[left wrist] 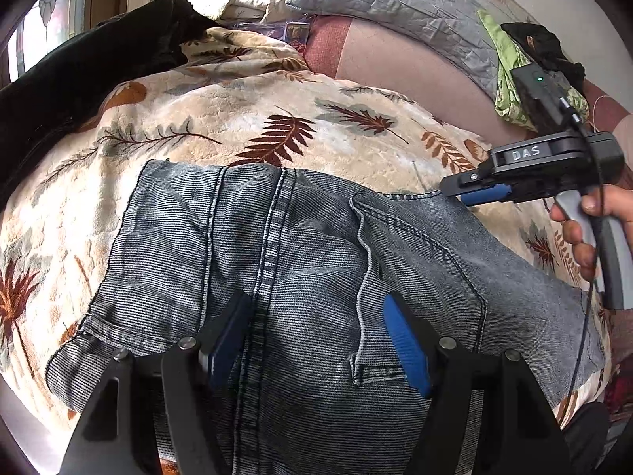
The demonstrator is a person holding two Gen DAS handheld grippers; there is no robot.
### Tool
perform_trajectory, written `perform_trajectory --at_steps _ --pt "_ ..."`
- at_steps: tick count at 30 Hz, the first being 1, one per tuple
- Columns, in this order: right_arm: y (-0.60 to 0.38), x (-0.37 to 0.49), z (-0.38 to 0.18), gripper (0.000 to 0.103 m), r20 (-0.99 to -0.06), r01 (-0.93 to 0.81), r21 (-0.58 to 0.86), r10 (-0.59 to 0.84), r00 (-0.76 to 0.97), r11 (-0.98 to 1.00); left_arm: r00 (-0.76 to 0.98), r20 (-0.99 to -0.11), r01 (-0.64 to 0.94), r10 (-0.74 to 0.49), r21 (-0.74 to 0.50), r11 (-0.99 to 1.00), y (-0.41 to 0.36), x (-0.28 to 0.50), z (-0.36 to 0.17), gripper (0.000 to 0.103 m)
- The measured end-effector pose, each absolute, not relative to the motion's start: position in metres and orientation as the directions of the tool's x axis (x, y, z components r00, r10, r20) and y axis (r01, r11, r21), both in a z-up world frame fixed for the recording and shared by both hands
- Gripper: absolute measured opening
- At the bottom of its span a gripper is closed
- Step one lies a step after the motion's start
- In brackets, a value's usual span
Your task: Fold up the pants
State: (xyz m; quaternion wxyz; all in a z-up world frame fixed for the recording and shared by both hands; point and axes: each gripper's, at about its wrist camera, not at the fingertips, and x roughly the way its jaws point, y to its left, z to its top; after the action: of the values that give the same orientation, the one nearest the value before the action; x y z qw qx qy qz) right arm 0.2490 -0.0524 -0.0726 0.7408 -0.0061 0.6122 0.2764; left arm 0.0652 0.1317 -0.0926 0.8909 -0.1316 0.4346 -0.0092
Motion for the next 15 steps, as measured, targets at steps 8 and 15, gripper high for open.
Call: perform_trajectory --at_steps 8,15 --pt "-0.022 0.239 -0.076 0.004 -0.954 -0.527 0.16 0.268 0.136 0.835 0.624 -0.761 -0.101 -0.175 -0.301 0.948 0.139 0.064 -0.092 0.07" --pt "-0.005 0.221 -0.065 0.004 -0.923 -0.595 -0.123 0.129 0.363 0.794 0.621 -0.765 -0.111 -0.173 -0.304 0.946 0.138 0.067 -0.093 0.071"
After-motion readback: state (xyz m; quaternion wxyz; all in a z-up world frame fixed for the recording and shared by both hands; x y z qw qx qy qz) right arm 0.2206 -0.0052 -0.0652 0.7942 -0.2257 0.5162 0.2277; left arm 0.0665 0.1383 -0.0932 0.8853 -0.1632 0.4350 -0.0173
